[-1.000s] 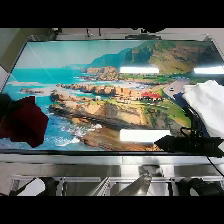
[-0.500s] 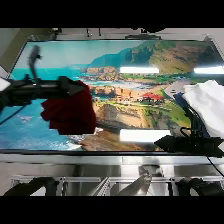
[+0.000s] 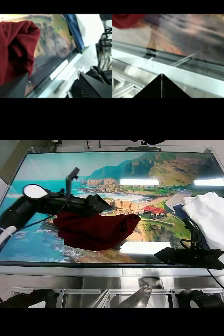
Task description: Fold the shirts.
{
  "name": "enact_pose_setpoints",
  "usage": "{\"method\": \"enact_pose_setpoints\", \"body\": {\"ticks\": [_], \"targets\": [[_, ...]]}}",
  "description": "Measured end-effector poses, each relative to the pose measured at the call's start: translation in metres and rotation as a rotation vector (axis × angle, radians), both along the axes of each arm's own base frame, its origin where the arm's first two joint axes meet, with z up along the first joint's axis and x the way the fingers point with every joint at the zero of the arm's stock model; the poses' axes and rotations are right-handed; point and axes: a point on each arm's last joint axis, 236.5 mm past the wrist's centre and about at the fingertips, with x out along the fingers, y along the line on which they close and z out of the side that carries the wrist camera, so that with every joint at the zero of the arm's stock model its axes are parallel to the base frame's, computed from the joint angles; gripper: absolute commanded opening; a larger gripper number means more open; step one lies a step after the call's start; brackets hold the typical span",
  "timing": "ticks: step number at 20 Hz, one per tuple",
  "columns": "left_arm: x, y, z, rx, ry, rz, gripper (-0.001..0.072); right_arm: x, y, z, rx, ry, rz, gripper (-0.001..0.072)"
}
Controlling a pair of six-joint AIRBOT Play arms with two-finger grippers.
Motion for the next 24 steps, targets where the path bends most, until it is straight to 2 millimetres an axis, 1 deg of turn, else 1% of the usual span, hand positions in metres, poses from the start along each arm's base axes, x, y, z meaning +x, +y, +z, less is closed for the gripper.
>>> {"method": "enact_pose_setpoints", "body": {"ticks": [1,2,4,7,8,10,11,12,13,14,17,19,21,24], "targets": [[-0.001,0.016,0.003,0.015,0.016,0.001,0.0715,0.0,0.0,0.0,0.0,0.0,0.0,0.0016],[-0.002,0.038,0.002,0.052,0.035,0.011,0.0715,0.0,0.0,0.0,0.0,0.0,0.0,0.0016],[-0.011,0.086,-0.01,0.176,0.075,0.043,0.0715,0.0,0.0,0.0,0.0,0.0,0.0,0.0016],[-0.031,0.16,-0.044,0.362,0.137,0.166,0.0713,0.003,0.0,0.001,0.002,-0.011,-0.009,0.0016],[-0.036,0.18,-0.057,0.399,0.154,0.223,0.0704,0.007,0.0,0.002,0.006,-0.022,-0.019,0.0016],[-0.047,0.213,-0.082,0.45,0.183,0.327,0.0696,0.016,0.001,0.007,0.022,-0.052,-0.047,0.0016],[-0.051,0.225,-0.095,0.47,0.188,0.367,0.0696,0.021,0.002,0.01,0.034,-0.069,-0.064,0.0016],[-0.055,0.235,-0.107,0.486,0.193,0.398,0.0696,0.026,0.002,0.012,0.044,-0.084,-0.079,0.002],[-0.057,0.244,-0.118,0.504,0.192,0.421,0.0696,0.031,0.002,0.015,0.052,-0.1,-0.095,0.0105],[-0.057,0.25,-0.127,0.516,0.189,0.435,0.0696,0.037,0.002,0.017,0.061,-0.114,-0.112,0.0258],[-0.05,0.26,-0.151,0.53,0.187,0.448,0.0696,0.05,0.008,0.016,0.101,-0.121,-0.133,0.0249],[-0.04,0.261,-0.162,0.509,0.19,0.442,0.0696,0.059,0.024,0.01,0.159,-0.104,-0.099,0.0251],[-0.027,0.258,-0.169,0.473,0.192,0.433,0.0696,0.068,0.047,0.001,0.23,-0.087,-0.053,0.0253],[-0.007,0.256,-0.178,0.427,0.193,0.421,0.0696,0.087,0.089,-0.015,0.319,-0.072,0.026,0.0253]]}}
